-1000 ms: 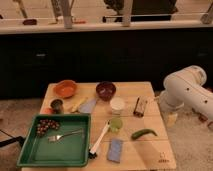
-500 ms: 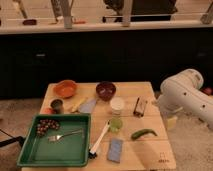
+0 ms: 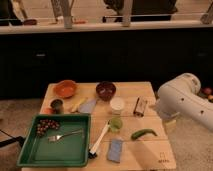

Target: Place pepper in purple bowl

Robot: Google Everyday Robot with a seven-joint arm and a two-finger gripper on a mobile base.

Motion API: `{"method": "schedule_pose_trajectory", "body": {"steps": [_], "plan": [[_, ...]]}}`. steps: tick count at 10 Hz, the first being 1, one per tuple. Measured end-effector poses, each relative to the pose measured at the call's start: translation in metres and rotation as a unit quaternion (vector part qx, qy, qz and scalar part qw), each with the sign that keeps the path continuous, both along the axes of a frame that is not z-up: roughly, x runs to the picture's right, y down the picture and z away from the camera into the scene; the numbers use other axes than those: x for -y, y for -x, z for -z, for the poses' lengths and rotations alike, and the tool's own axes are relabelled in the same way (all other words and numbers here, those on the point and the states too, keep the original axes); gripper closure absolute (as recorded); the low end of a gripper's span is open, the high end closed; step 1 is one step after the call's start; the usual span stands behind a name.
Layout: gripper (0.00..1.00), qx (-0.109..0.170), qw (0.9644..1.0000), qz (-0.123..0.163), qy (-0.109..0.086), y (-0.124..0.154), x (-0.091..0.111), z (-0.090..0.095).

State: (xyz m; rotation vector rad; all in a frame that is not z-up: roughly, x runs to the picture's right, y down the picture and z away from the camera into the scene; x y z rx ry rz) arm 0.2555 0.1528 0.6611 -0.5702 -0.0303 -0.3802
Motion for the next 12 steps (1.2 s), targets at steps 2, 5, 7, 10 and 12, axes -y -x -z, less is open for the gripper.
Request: {"method": "schedule_pose_trajectory", "body": {"steps": [2, 5, 7, 10, 12], "plan": [[0.2, 0.021, 0.9992, 0.033, 0.003, 0.006, -0.008, 0.0], [0.2, 0.024, 0.9989, 0.039, 0.002, 0.018, -0.019, 0.003], [0.2, 0.038, 0.9979, 0.052, 0.003, 0.031, -0.024, -0.002], [0.2, 0.066, 0.9938, 0.089, 0.006, 0.046, -0.033, -0.006], [0.2, 0.06, 0.9954, 0.074, 0.007, 0.049, -0.036, -0.005]]}}
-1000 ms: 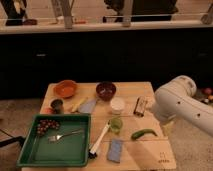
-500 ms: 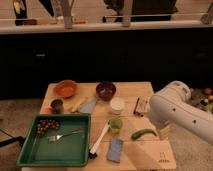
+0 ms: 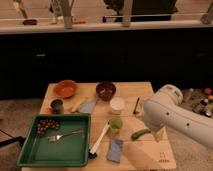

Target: Place pepper in purple bowl

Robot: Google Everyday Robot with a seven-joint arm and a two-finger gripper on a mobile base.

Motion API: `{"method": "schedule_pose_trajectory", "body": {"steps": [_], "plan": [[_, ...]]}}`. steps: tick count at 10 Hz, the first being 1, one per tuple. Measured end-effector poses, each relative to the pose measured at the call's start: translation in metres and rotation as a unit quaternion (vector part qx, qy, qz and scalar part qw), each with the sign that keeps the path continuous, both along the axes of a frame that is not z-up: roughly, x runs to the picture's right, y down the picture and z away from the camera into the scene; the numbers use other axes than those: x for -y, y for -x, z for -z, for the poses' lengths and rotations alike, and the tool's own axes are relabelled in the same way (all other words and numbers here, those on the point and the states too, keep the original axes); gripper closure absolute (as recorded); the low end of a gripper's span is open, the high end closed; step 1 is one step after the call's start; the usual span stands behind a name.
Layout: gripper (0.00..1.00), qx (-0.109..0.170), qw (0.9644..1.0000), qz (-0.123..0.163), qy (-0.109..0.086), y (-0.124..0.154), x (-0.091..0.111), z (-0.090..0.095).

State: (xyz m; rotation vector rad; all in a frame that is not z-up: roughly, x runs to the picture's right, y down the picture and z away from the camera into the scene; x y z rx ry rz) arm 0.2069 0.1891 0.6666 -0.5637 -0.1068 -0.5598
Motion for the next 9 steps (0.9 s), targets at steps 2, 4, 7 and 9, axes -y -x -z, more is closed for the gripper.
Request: {"method": "schedule_pose_trajectory", "body": {"steps": [2, 4, 7, 9], "plan": [[0.2, 0.015, 0.9998, 0.008, 0.008, 0.015, -0.008, -0.007], [0.2, 0.029, 0.9992, 0.026, 0.011, 0.029, -0.019, -0.013], [0.2, 0.032, 0.9993, 0.012, 0.013, 0.036, -0.023, -0.016], [0.2, 0.006, 0.9998, -0.017, 0.008, 0.026, -0.013, -0.021]]}}
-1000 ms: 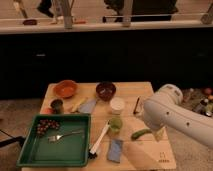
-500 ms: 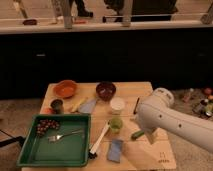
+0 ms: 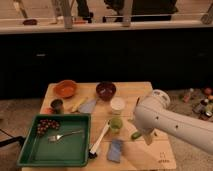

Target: Place pepper in purple bowl

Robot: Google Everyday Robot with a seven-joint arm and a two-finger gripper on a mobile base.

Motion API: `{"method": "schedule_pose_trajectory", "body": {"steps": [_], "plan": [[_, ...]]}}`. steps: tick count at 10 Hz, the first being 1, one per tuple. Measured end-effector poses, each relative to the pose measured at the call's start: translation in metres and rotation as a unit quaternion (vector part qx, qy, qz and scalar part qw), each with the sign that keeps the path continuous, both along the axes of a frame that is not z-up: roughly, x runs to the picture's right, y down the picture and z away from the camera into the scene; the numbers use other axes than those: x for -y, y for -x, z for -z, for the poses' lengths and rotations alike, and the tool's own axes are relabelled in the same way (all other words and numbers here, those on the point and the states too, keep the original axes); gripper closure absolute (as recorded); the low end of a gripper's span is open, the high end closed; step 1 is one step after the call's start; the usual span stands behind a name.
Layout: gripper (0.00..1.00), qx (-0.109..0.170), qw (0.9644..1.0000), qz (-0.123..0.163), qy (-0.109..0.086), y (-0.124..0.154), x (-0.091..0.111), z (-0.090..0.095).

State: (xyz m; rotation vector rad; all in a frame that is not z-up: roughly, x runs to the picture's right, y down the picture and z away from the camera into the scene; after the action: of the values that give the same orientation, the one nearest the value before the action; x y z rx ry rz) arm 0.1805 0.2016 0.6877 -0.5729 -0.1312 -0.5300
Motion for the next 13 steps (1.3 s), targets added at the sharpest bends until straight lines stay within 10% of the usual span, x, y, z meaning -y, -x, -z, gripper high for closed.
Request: {"method": "schedule_pose_trajectory", "body": {"steps": [2, 6, 13], "plan": [[0.2, -0.018, 0.9991, -0.037, 0.005, -0.02, 0.001, -0.013], [0.2, -0.049, 0.9866, -0.152, 0.032, -0.061, -0.023, -0.056], [0.2, -0.041, 0.9881, -0.143, 0.039, -0.044, -0.04, -0.079]]}}
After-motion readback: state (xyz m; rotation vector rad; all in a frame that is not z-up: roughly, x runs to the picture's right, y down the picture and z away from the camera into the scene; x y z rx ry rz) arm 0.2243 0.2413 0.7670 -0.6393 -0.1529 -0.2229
